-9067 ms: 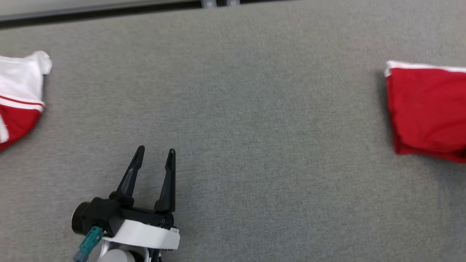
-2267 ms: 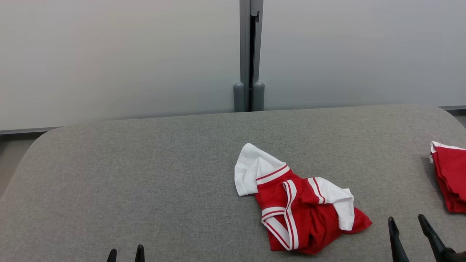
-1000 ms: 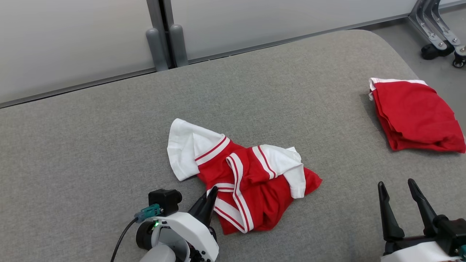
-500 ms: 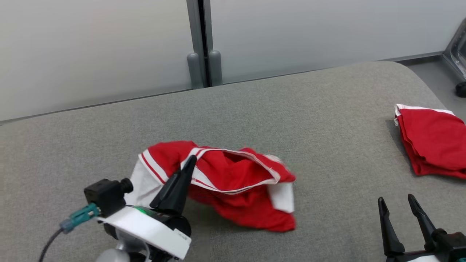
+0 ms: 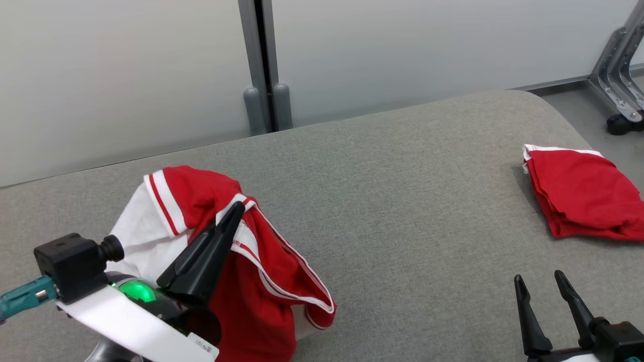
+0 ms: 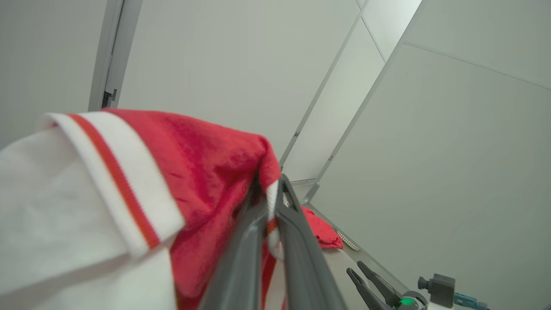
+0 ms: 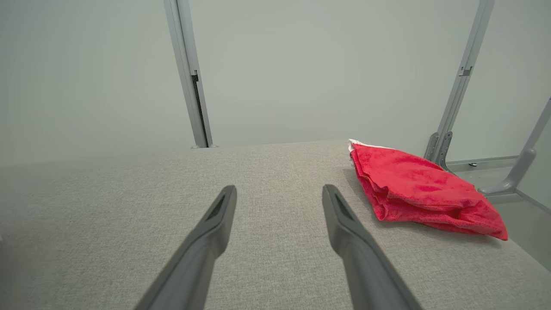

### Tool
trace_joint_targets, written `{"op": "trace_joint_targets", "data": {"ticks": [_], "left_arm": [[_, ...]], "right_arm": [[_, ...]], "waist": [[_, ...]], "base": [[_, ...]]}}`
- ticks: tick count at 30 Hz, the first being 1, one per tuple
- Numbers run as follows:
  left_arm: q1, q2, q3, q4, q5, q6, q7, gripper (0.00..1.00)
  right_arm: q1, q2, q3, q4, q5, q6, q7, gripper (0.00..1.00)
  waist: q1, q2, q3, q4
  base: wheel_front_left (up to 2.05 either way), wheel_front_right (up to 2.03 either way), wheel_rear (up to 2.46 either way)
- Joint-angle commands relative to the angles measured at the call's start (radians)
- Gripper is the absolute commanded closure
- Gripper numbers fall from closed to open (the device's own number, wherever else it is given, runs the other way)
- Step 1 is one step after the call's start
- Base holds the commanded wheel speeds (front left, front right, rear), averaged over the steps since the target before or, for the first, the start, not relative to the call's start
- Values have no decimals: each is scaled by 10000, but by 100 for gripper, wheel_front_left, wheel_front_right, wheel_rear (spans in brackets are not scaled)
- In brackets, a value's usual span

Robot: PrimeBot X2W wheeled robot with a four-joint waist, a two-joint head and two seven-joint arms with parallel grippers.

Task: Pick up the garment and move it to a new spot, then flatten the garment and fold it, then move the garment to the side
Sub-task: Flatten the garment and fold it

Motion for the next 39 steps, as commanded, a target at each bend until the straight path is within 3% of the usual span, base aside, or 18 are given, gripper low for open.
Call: {"op": "trace_joint_targets", "data": {"ticks": [1,7,11,17,20,23,24,25,26,27,32,39], "left_arm": [[10,128,-11,65,-29,87,156,100],[-1054,-88,-459,1675,-572,-162,1006,100],[-2683,-431,-747,3806,-690,-531,1535,100],[-5374,-429,-1296,7216,143,-1118,2177,100],[-6489,-646,-1399,8565,369,-1441,2128,100],[-7306,-1078,-1342,9761,621,-1629,1428,100],[-7452,-1237,-1396,10190,752,-1657,1180,91],[-7536,-1379,-1445,10593,878,-1630,952,62],[-7626,-1496,-1520,10958,996,-1652,719,4],[-7698,-1574,-1563,11260,1116,-1653,479,0],[-7318,-1731,-1980,12097,2171,-1338,-1298,0],[-4669,-1993,-1682,10891,2138,-682,-3658,0]], "right_arm": [[-89,-49,6,-6,61,-3,0,0],[-453,-49,299,21,174,-3,0,0],[-789,-48,440,53,265,-3,0,0],[-1351,-45,694,173,609,-3,0,0],[-1533,-45,765,235,834,-1,0,0],[-1600,-45,814,312,1088,-3,0,0],[-1627,-42,855,338,1136,-1,0,0],[-1657,-43,892,360,1175,-3,0,0],[-1688,-45,921,374,1218,-3,0,0],[-1717,-46,943,393,1243,-3,0,0],[-1618,-49,635,399,1029,-3,0,0],[-779,-56,-64,297,269,-3,0,0]], "waist": [[0,-1,92,-161],[0,-1,668,-792],[0,-1,1344,-1267],[0,-1,2330,-2097],[0,-1,2746,-2382],[0,-1,3012,-2520],[0,-1,3074,-2523],[0,-1,3115,-2520],[0,-1,3138,-2518],[0,-1,3147,-2513],[0,-1,2721,-2149],[0,-1,1117,-1206]], "base": [[0,0,0],[0,0,0],[0,0,0],[0,0,0],[0,0,0],[0,0,0],[0,0,0],[0,0,0],[0,0,0],[0,0,0],[0,0,0],[0,0,0]]}}
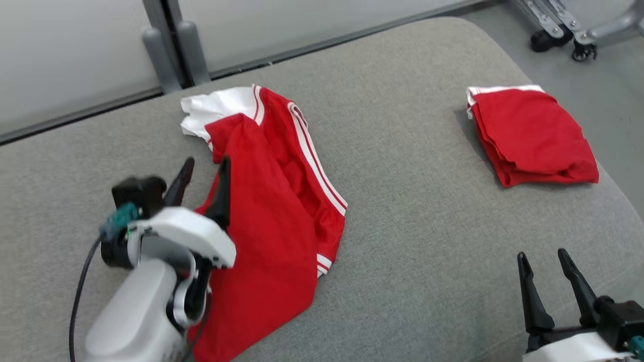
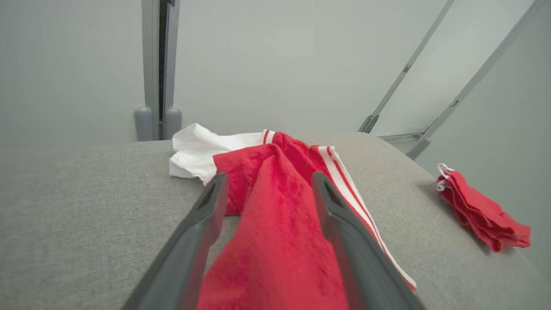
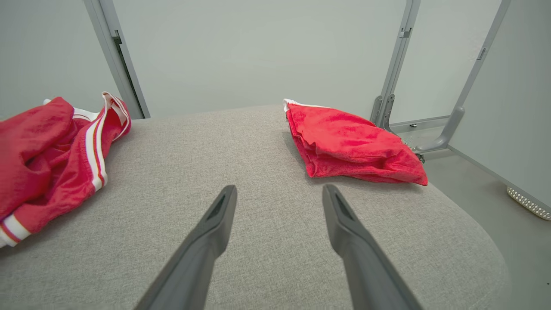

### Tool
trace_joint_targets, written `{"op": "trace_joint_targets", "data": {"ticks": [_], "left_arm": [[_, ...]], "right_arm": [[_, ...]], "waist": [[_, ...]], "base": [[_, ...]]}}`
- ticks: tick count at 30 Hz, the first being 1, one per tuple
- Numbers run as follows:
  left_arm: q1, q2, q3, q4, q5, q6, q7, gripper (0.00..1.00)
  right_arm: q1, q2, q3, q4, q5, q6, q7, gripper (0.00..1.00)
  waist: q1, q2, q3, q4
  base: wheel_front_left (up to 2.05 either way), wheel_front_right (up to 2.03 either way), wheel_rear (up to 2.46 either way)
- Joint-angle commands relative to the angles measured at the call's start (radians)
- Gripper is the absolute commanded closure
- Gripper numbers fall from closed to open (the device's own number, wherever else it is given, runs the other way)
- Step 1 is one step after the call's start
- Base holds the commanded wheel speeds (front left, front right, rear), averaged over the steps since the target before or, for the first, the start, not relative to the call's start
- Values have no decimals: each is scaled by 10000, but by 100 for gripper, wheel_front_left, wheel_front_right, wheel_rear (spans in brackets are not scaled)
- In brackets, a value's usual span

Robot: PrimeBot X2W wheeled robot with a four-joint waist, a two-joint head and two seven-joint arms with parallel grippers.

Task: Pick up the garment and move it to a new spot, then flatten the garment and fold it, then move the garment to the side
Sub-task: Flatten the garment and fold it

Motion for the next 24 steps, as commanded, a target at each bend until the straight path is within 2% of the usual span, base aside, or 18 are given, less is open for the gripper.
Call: {"op": "trace_joint_targets", "data": {"ticks": [1,4,5,7,11,17,24], "left_arm": [[862,43,80,-431,-24,222,-429,0],[2459,135,413,-1474,61,641,-979,0],[2459,135,413,-1474,61,641,-979,0],[3450,194,607,-2081,273,898,-1100,0],[5014,127,1220,-3060,1030,1108,-1165,0],[6628,-533,1996,-3878,2052,665,-1163,0],[6977,-1151,2410,-3838,2781,102,-1165,0]], "right_arm": [[290,-60,-151,-72,-160,-3,0,0],[661,-60,-313,-209,-408,-3,0,0],[661,-60,-313,-209,-408,-3,0,0],[820,-62,-388,-337,-494,-3,0,0],[1014,-57,-345,-492,-635,-3,0,0],[1150,-56,-344,-557,-747,-3,0,0],[1136,-59,-226,-566,-761,-3,0,0]], "waist": [[0,0,-1081,790],[0,0,-1641,1157],[0,0,-1641,1157],[0,0,-1826,1450],[0,0,-2066,1872],[0,0,-2278,2297],[0,0,-2270,2417]], "base": [[0,0,0],[0,0,0],[0,0,0],[0,0,0],[0,0,0],[0,0,0],[0,0,0]]}}
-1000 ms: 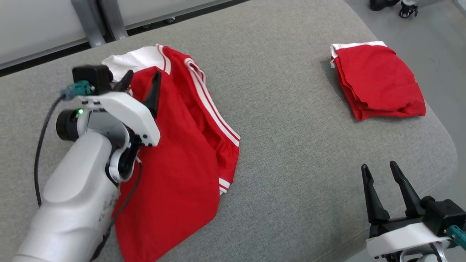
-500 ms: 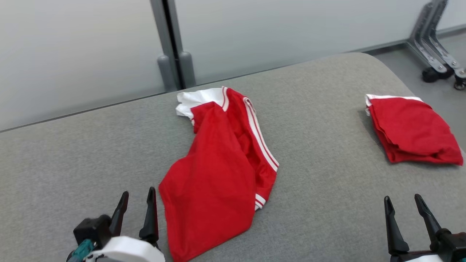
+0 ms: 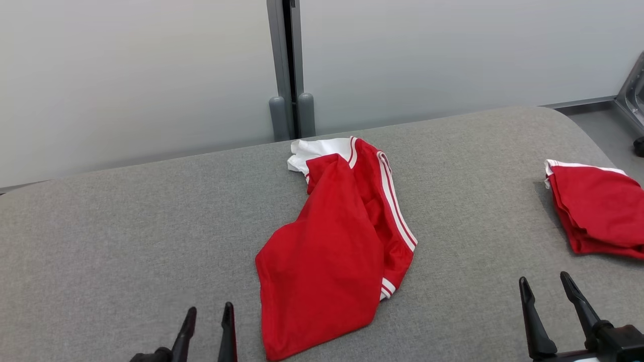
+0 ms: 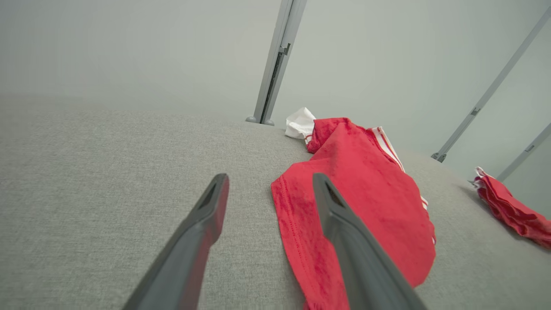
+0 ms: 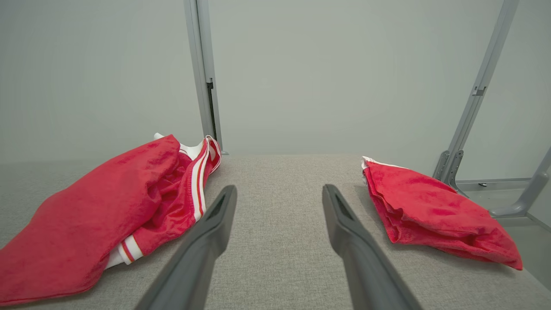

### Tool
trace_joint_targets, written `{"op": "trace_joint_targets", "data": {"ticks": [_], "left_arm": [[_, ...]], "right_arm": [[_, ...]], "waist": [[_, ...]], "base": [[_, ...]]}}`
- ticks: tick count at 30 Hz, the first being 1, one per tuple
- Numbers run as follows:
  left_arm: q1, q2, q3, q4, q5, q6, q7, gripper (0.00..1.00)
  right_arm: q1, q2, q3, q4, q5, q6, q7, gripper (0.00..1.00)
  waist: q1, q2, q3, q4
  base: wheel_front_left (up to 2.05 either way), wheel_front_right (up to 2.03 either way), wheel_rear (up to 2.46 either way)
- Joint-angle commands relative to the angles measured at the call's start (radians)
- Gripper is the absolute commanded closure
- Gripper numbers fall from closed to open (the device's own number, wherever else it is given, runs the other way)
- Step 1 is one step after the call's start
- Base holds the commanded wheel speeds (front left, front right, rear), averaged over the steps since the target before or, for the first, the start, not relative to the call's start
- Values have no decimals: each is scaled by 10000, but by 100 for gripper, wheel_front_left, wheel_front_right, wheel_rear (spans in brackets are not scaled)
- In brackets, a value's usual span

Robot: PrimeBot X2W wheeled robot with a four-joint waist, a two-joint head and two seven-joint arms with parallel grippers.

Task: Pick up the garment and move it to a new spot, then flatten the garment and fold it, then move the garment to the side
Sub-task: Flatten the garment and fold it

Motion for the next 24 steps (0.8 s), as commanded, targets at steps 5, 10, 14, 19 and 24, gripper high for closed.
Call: {"op": "trace_joint_targets", "data": {"ticks": [5,10,14,19,24], "left_arm": [[-482,-145,-571,976,-184,-462,698,0],[-1103,-327,-1105,1975,-545,-439,2199,0],[-1458,-406,-1383,2594,-923,-334,3250,0],[-1739,-430,-1389,2629,-1047,-491,3111,100],[-1934,-312,-617,2090,-1522,-422,2435,100]], "right_arm": [[5,-54,78,-13,30,-3,0,0],[-91,-55,132,33,111,-3,0,0],[-121,-53,173,74,195,-3,0,0],[-168,-53,94,81,314,-3,0,0],[-115,-53,29,122,347,-3,0,0]], "waist": [[0,-1,171,-117],[0,-1,406,-348],[0,-1,594,-519],[0,-1,861,-493],[0,-1,805,-121]], "base": [[0,0,0],[0,0,0],[0,0,0],[0,0,0],[0,0,0]]}}
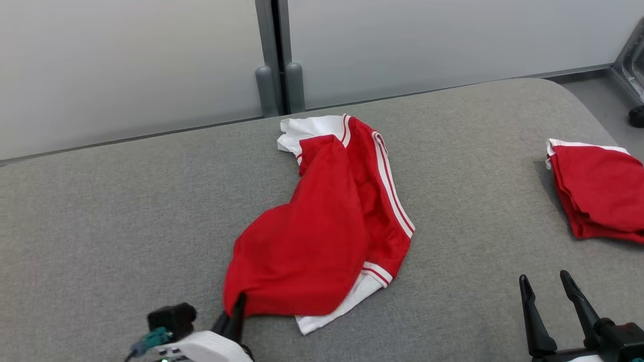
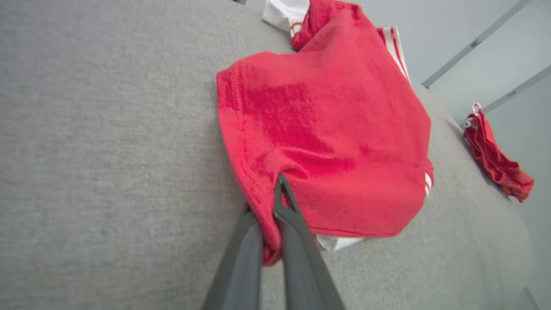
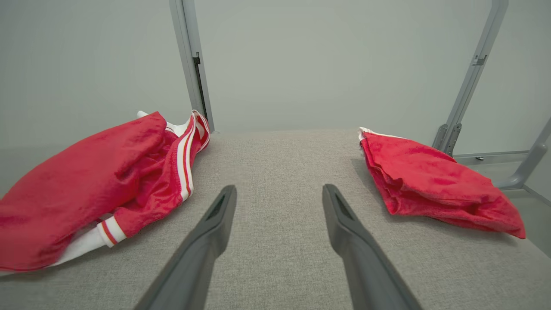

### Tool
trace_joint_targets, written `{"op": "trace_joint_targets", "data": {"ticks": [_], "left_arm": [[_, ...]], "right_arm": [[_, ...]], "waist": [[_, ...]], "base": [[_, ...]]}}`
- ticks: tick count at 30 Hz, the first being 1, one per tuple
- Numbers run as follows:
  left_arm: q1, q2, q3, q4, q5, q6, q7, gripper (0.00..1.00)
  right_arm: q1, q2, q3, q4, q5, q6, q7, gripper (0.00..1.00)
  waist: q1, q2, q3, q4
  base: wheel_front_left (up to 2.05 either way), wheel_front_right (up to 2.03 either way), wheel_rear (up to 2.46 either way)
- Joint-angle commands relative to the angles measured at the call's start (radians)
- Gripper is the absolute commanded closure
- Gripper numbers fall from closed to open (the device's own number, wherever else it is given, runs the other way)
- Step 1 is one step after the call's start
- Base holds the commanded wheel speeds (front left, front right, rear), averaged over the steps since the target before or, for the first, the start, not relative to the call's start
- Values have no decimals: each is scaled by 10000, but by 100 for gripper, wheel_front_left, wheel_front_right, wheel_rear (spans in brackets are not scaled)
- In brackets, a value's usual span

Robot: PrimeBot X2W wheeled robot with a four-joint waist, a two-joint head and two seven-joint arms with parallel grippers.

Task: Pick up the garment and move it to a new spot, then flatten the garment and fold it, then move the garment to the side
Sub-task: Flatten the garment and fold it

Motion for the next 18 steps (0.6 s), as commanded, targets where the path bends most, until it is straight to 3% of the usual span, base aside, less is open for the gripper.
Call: {"op": "trace_joint_targets", "data": {"ticks": [1,6,12,14,15,18], "left_arm": [[-167,282,310,-162,-65,139,-184,100],[10,885,1199,-471,-78,604,-664,100],[126,1109,1498,437,-38,632,-1232,100],[100,998,1598,692,-94,592,-1627,44],[132,968,1587,810,-106,553,-1716,0],[342,999,1596,871,91,703,-1968,0]], "right_arm": [[7,-51,-16,-6,5,-3,-2,0],[109,-52,53,58,-139,-3,-2,0],[-10,-55,273,165,-196,-3,-2,0],[-20,-56,306,195,-201,-3,-2,0],[-18,-55,311,200,-206,-3,-2,0],[8,-53,355,220,-240,-3,-2,0]], "waist": [[0,-1,-82,200],[0,-1,-298,755],[0,-1,-423,1135],[0,-1,-435,1196],[0,-1,-442,1214],[0,-1,-464,1181]], "base": [[0,0,0],[0,0,0],[0,0,0],[0,0,0],[0,0,0],[0,0,0]]}}
